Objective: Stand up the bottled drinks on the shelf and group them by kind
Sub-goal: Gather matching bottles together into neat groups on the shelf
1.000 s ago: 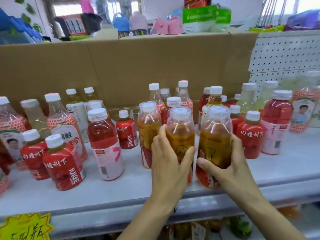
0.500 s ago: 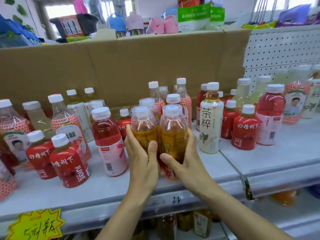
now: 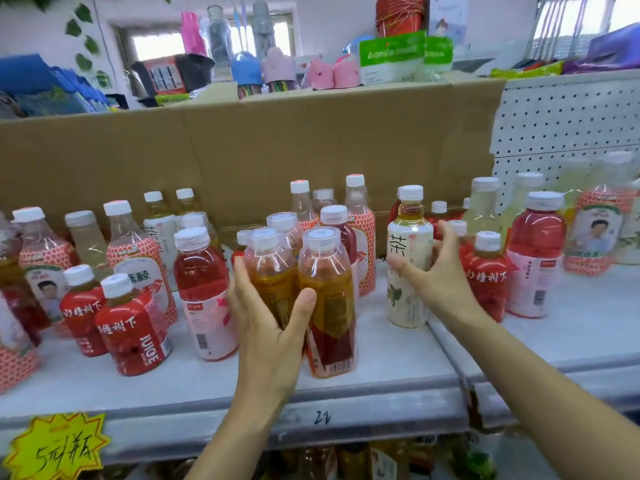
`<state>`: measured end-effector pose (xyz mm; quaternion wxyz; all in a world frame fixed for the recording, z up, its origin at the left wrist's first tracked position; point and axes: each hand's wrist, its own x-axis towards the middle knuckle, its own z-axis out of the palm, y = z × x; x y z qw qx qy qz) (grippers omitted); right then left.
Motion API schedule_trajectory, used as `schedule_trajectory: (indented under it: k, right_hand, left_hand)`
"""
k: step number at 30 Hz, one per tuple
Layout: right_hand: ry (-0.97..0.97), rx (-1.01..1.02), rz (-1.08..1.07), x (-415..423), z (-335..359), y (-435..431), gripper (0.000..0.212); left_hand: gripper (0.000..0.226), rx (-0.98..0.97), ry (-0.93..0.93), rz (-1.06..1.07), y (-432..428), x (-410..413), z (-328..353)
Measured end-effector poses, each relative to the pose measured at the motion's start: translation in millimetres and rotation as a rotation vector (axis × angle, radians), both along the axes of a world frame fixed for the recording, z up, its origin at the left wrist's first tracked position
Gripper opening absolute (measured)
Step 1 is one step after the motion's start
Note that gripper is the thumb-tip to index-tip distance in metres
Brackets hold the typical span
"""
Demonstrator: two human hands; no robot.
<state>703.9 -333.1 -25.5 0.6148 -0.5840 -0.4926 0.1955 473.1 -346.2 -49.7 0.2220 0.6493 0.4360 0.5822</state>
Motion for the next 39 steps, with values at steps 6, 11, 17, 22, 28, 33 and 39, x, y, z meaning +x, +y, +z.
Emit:
schedule_trajectory:
  k: [6,11,17,22,28,33,39]
  right_hand:
    - [-0.1,-0.057,0.156,23.2,-4.5,-9.1,0.05]
    - [-0.117,-0.032,0.153,42.7,-9.2,-42.3,0.054]
    - [-0.131,-0.062,0.191,61.2,-8.4,-58.0,0.061]
    - [-0.134,-0.058,0.222,69.7,-7.5,-61.6,0.064]
    - [-0.138,-0.045,0.248,76.6,-7.8,-63.0,0.065]
    - [-0.139,-0.037,0.251,84.2,-7.7,-69.3,0.06]
    - [-0.128,0.009,0.206,106.8,-12.3,-87.9,0.057]
  left_hand:
    - [0.097,0.027,-0.031,0.184,-8.7,24.2,8.6]
    - [0.07,0.392,0.197,0.238,-25.7,55.8,53.2]
    - [0.061,0.039,0.871,0.205,23.7,90.6,159.4]
    - [0.048,-0.396,1.296,0.101,63.9,101.4,169.9]
    - [0.041,-0.212,1.325,0.076,55.2,115.1,166.7]
    - [0.043,-0.15,1.274,-0.017,33.5,131.3,161.1]
    - [0.04,0.001,1.093,-0.04,4.6,144.7,141.1]
